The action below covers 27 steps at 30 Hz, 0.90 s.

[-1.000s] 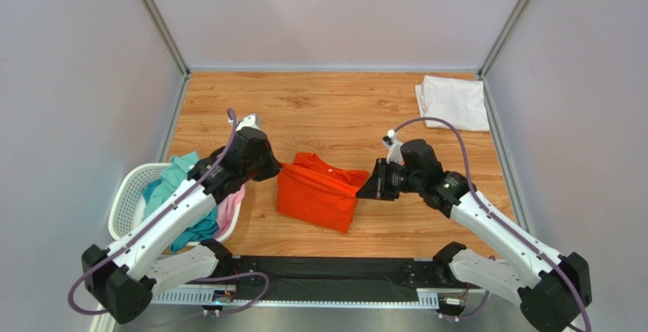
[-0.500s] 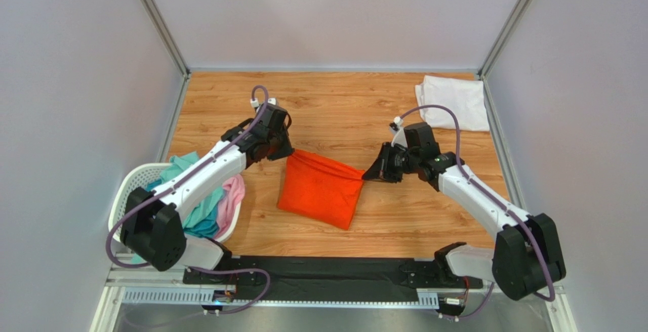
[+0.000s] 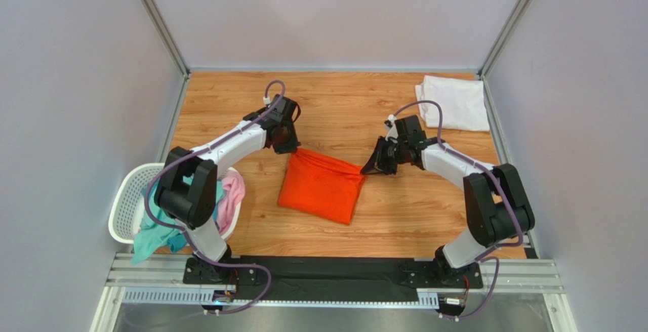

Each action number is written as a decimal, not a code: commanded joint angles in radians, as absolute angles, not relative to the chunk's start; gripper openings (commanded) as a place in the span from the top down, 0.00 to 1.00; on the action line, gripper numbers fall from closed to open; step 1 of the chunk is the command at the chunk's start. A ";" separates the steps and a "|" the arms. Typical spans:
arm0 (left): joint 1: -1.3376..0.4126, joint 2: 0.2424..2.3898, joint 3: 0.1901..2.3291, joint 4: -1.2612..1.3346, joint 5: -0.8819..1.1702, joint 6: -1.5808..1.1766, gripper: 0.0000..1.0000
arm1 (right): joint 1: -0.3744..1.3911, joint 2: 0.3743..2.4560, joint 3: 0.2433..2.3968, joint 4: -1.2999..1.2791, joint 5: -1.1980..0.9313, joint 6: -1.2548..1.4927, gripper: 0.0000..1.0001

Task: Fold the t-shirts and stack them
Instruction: Fold the tshirt

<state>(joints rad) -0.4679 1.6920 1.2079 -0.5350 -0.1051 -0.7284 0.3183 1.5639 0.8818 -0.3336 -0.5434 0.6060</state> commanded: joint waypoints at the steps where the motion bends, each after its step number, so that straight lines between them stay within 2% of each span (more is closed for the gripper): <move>1: -0.436 1.738 1.272 -0.523 -0.160 -0.663 0.93 | 0.301 1.598 0.933 -0.351 -0.471 0.598 0.94; 2: -0.434 1.753 1.281 -0.523 -0.156 -0.663 0.92 | 0.296 1.604 0.937 -0.354 -0.468 0.601 0.93; 3: -0.434 1.758 1.282 -0.523 -0.156 -0.663 0.81 | 0.301 1.612 0.942 -0.354 -0.459 0.601 0.85; 4: -0.433 1.762 1.285 -0.523 -0.155 -0.658 0.75 | 0.302 1.614 0.952 -0.362 -0.448 0.601 0.80; 5: -0.431 1.766 1.293 -0.528 -0.152 -0.655 0.59 | 0.301 1.615 0.963 -0.374 -0.424 0.597 0.73; 6: -0.431 1.766 1.298 -0.532 -0.140 -0.655 0.51 | 0.299 1.615 0.974 -0.389 -0.411 0.592 0.58; 8: -0.431 1.737 1.308 -0.549 -0.120 -0.644 0.35 | 0.301 1.609 1.014 -0.466 -0.390 0.581 0.39; 9: -0.431 1.720 1.304 -0.552 -0.094 -0.641 0.16 | 0.302 1.585 1.017 -0.483 -0.376 0.575 0.23; 10: -0.431 1.697 1.298 -0.552 -0.081 -0.641 0.03 | 0.308 1.560 1.011 -0.494 -0.371 0.577 0.12; 11: -0.431 1.646 1.275 -0.552 -0.075 -0.644 0.00 | 0.314 1.504 0.987 -0.494 -0.353 0.580 0.00; 16: -0.434 1.424 1.136 -0.554 -0.008 -0.652 0.00 | 0.385 1.297 0.882 -0.523 -0.260 0.616 0.00; 19: -0.443 1.257 1.007 -0.560 -0.008 -0.673 0.00 | 0.458 1.088 0.796 -0.545 -0.091 0.656 0.00; 22: -0.443 1.090 0.864 -0.577 -0.043 -0.709 0.00 | 0.500 0.974 0.700 -0.537 -0.081 0.707 0.00; 27: -0.443 0.914 0.775 -0.701 -0.058 -0.726 0.00 | 0.509 0.813 0.574 -0.489 -0.087 0.756 0.00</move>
